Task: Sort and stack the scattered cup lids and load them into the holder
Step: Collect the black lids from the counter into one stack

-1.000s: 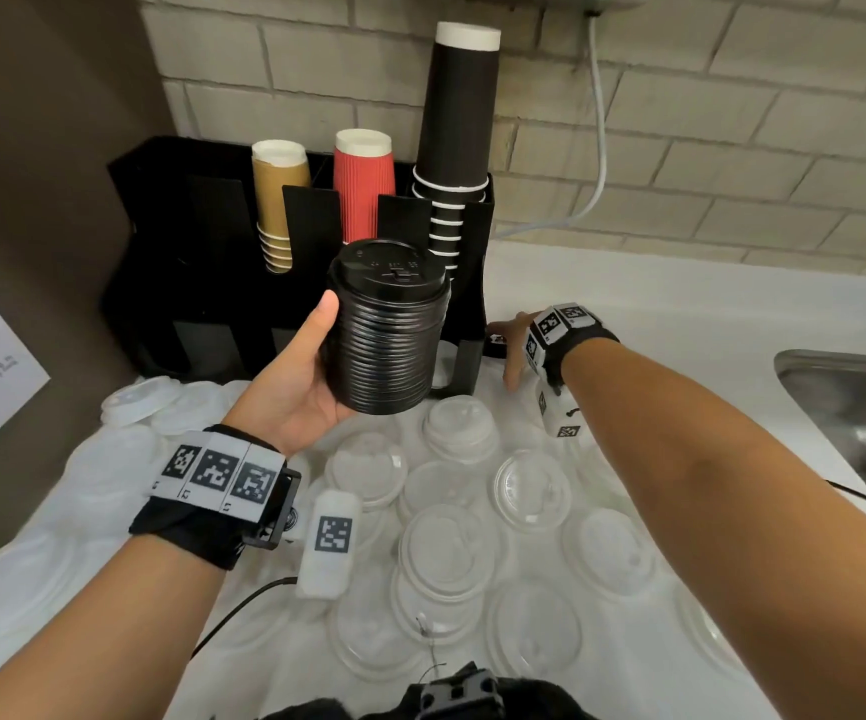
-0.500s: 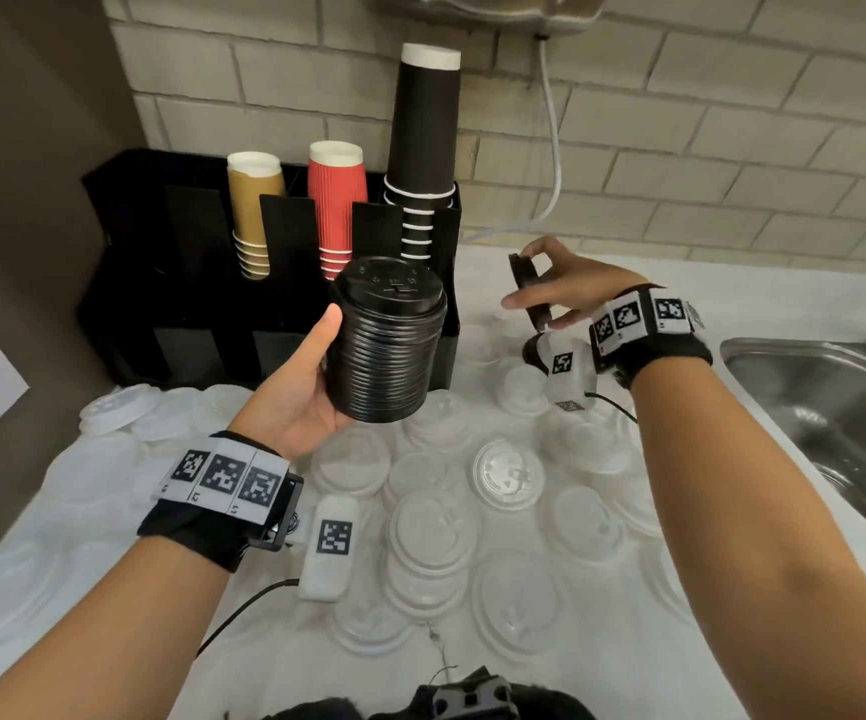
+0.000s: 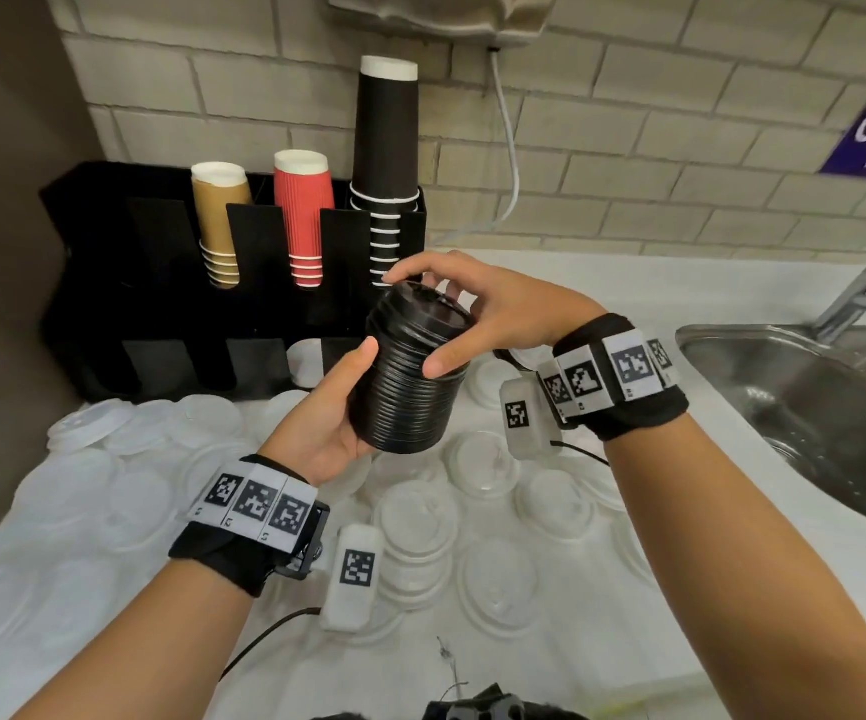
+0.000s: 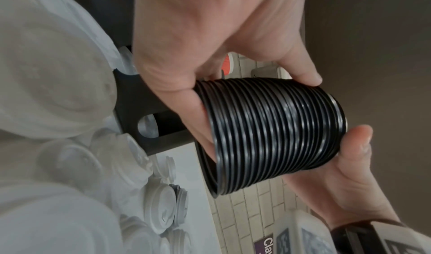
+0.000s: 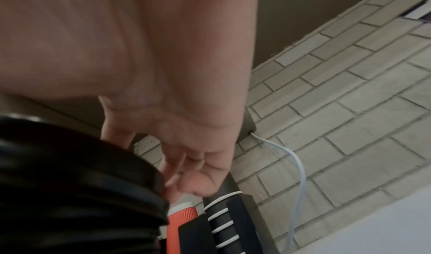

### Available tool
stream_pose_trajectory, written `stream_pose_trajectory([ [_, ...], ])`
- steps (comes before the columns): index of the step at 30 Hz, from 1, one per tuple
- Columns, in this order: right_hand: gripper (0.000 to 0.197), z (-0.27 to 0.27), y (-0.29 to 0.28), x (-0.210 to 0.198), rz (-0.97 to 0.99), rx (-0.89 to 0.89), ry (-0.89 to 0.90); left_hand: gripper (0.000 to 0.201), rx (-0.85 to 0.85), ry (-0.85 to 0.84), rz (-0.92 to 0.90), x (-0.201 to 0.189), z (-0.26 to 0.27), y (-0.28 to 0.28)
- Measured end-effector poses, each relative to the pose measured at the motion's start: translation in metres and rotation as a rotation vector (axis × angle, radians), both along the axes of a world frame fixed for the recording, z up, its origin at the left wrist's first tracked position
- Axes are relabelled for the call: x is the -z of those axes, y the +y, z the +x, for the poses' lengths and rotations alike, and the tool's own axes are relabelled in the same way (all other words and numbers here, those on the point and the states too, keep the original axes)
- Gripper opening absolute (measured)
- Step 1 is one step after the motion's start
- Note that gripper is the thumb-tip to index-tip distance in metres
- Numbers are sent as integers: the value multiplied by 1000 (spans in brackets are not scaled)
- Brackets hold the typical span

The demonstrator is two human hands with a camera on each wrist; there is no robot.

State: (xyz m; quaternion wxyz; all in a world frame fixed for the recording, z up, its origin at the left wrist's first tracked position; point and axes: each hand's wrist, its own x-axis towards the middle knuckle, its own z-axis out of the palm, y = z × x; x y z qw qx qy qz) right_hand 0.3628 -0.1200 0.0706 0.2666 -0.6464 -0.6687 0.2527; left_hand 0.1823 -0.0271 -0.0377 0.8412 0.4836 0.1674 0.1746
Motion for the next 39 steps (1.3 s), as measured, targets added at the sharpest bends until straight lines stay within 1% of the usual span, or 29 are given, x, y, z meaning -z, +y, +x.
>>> stream_pose_trajectory([
  [4, 73, -3, -4, -3, -30, 4, -60, 66, -17, 23, -34, 1, 4, -3],
  [7, 75, -7, -6, -5, -14, 15, -114, 68, -29, 33, -50, 1, 5, -4],
  [11, 78, -11, -6, -10, -20, 19, -208, 66, -29, 24, -38, -1, 9, -3],
  [14, 80, -11, -5, -13, -30, 26, -207, 69, -16, 4, -26, -3, 11, -2],
  [17, 83, -6, -7, -21, -37, -1, -161, 72, 1, -44, -5, -2, 11, 1],
  [18, 80, -2, -9, -25, -19, -9, -142, 72, 5, -65, -14, -1, 11, 2],
  [20, 62, 12, -12, -30, 63, 50, -63, 71, 20, -94, -54, -1, 11, 5],
  [22, 39, 39, -9, -25, 159, 233, 48, 66, 46, -120, -73, -3, 12, 8],
  [23, 31, 56, -5, -18, 166, 354, 53, 59, 56, -135, -62, -4, 11, 10],
  [24, 29, 74, 1, -7, 114, 471, 16, 53, 62, -148, -45, -5, 10, 11],
  [25, 33, 90, 6, 7, -6, 569, -56, 49, 64, -159, -30, -6, 9, 12],
  [26, 42, 107, 13, 24, -172, 631, -159, 48, 62, -163, -18, -8, 8, 13],
  [28, 63, 131, 24, 60, -472, 672, -369, 49, 44, -164, -5, -10, 7, 15],
  [30, 78, 143, 32, 90, -590, 685, -482, 49, 21, -167, 7, -12, 5, 18],
  [32, 84, 149, 40, 108, -632, 661, -510, 48, -11, -176, 8, -14, 4, 22],
  [34, 78, 154, 46, 118, -664, 618, -512, 49, -37, -179, 1, -16, 3, 25],
  [37, 59, 162, 51, 127, -655, 611, -589, 51, -49, -169, -9, -19, 2, 30],
  [39, 44, 163, 52, 129, -636, 626, -597, 51, -51, -165, -11, -20, 1, 31],
])
